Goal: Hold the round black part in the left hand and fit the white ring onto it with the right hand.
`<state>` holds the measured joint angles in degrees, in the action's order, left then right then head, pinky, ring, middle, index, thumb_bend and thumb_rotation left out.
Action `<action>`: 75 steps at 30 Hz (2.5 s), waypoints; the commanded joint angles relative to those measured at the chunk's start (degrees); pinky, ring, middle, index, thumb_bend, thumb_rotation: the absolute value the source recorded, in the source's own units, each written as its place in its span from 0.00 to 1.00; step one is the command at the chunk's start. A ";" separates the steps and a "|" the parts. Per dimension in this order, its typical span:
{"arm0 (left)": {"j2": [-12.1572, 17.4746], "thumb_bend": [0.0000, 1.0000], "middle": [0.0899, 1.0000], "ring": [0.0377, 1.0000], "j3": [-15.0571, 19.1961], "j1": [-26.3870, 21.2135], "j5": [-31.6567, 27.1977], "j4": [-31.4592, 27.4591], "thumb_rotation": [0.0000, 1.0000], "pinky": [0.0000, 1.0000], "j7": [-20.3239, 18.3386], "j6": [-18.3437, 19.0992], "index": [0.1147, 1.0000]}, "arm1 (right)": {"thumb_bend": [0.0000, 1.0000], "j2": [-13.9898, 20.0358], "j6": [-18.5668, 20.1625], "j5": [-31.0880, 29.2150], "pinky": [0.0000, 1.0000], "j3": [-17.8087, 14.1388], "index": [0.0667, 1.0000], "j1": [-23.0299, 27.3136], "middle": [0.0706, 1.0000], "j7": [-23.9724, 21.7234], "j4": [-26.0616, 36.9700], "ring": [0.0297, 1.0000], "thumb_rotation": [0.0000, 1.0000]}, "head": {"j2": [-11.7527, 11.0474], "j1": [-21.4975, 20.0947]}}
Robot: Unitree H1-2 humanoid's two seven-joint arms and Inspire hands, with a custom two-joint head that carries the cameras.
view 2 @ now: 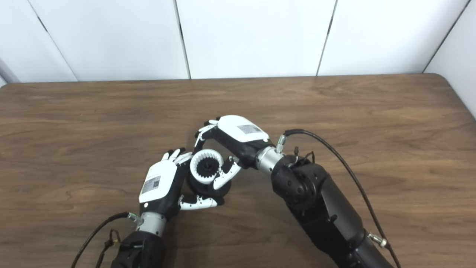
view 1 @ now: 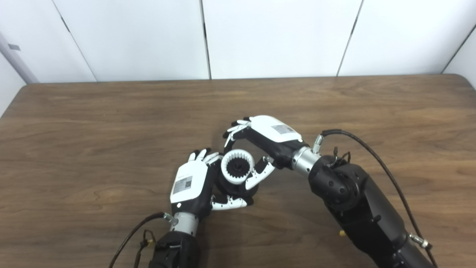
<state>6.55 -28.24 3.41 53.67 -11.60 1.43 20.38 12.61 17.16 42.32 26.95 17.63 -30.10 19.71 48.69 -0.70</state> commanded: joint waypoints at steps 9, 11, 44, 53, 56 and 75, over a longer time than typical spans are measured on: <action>-0.31 0.53 0.82 0.95 -3.10 2.08 0.96 3.18 0.06 1.00 -5.26 1.95 0.42 | 0.53 0.11 -1.96 -0.37 1.00 0.02 0.45 1.96 0.82 0.75 -0.09 0.93 0.14 | 0.09 0.07; -0.26 0.53 0.82 0.95 -3.17 2.08 0.92 3.23 0.06 1.00 -5.12 1.92 0.42 | 0.53 0.25 -1.82 -0.57 1.00 -0.12 0.45 1.95 0.82 0.75 -0.32 0.94 0.14 | 0.07 0.12; -0.30 0.52 0.82 0.96 -3.69 2.28 1.52 2.62 0.06 1.00 -5.48 2.69 0.42 | 0.76 1.81 0.04 -2.76 1.00 -1.90 0.56 2.63 0.84 0.19 -5.37 0.95 0.24 | 0.63 0.35; -0.23 0.52 0.82 0.95 -3.84 2.15 1.74 2.76 0.06 1.00 -5.28 2.66 0.42 | 1.00 2.65 1.82 2.49 1.00 0.36 0.76 3.08 0.91 -1.51 -5.07 1.00 0.39 | 0.56 0.29; -0.31 0.52 0.82 0.96 -3.90 2.00 1.93 2.82 0.07 1.00 -5.57 3.11 0.42 | 1.00 2.82 1.85 2.65 1.00 0.25 0.76 3.07 0.91 -1.67 -4.80 1.00 0.39 | 0.54 0.14; 0.47 0.52 0.82 0.95 -3.22 1.27 1.10 3.44 0.06 1.00 -6.12 3.51 0.42 | 1.00 5.06 8.65 1.90 1.00 -2.50 0.78 8.01 0.96 -11.72 0.74 1.00 0.39 | 0.14 0.51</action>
<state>6.35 -29.70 2.89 54.48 -12.00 1.14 22.58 17.05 24.87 44.12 25.18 22.09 -40.25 17.89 48.78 -0.18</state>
